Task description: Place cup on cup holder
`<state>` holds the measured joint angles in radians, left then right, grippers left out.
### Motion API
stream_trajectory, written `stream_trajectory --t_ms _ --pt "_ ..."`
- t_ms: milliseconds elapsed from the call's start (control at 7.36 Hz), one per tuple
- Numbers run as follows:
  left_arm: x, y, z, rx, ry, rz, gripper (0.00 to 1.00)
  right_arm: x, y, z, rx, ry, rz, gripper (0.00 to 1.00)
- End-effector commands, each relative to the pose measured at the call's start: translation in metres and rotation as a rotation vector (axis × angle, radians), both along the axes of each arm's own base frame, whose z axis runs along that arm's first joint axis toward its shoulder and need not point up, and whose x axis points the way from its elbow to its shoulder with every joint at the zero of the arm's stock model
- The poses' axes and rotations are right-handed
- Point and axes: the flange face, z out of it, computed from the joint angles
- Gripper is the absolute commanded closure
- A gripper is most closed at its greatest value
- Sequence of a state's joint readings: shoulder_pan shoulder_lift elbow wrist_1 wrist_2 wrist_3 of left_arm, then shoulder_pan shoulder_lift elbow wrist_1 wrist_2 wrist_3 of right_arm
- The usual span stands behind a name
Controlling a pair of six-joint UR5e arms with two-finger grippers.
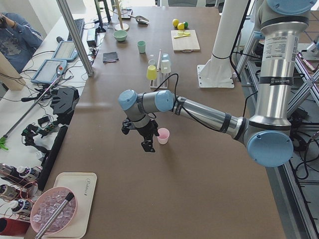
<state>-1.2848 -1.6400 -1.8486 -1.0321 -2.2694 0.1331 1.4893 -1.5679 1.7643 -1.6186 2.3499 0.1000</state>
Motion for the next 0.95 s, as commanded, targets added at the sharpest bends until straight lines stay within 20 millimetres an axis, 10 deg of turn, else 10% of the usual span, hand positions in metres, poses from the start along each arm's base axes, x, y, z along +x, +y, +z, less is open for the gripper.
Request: stream_trajectory --t_ms 0,815 --pt "0.053 -0.019 -0.023 0.02 -0.096 0.127 0.02 -0.057 -0.038 -0.055 -0.015 -0.021 0.017 0.0" --pt "0.18 -0.081 -0.049 -0.094 -0.187 0.51 0.02 -0.136 -0.086 -0.151 -0.059 0.003 -0.056 0.0"
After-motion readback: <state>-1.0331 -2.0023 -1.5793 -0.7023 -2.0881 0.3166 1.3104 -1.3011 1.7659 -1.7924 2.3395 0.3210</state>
